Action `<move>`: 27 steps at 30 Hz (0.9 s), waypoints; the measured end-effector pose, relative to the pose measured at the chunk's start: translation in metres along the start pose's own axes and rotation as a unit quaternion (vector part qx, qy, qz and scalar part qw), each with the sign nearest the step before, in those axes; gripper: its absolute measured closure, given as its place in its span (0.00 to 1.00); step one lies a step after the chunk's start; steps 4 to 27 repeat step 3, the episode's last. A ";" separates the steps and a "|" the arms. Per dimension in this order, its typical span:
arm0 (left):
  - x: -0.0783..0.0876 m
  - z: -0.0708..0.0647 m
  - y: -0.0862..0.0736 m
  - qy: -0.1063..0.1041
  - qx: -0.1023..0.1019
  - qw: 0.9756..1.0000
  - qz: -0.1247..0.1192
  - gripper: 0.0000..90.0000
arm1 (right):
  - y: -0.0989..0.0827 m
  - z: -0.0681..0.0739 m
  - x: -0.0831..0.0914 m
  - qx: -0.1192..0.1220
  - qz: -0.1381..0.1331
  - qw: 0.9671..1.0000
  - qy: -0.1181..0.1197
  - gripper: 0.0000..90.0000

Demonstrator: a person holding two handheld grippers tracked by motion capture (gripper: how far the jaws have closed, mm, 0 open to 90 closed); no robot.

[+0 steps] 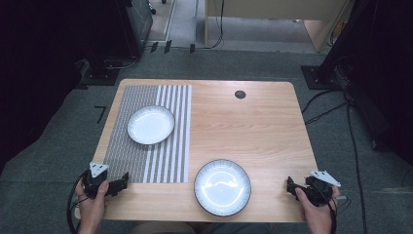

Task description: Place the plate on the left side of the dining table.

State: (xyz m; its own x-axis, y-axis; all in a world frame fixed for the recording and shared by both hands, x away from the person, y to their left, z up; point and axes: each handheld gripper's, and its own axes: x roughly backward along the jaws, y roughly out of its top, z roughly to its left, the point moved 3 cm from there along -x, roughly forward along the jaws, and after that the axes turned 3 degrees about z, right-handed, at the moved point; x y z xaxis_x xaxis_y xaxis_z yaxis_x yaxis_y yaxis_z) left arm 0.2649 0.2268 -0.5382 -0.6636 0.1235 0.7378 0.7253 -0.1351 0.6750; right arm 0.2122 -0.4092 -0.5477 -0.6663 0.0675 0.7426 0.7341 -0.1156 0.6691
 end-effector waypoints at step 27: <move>0.000 0.000 0.000 0.000 0.000 1.000 0.001 0.07 | 0.000 0.000 0.000 0.000 0.000 1.000 0.000 0.00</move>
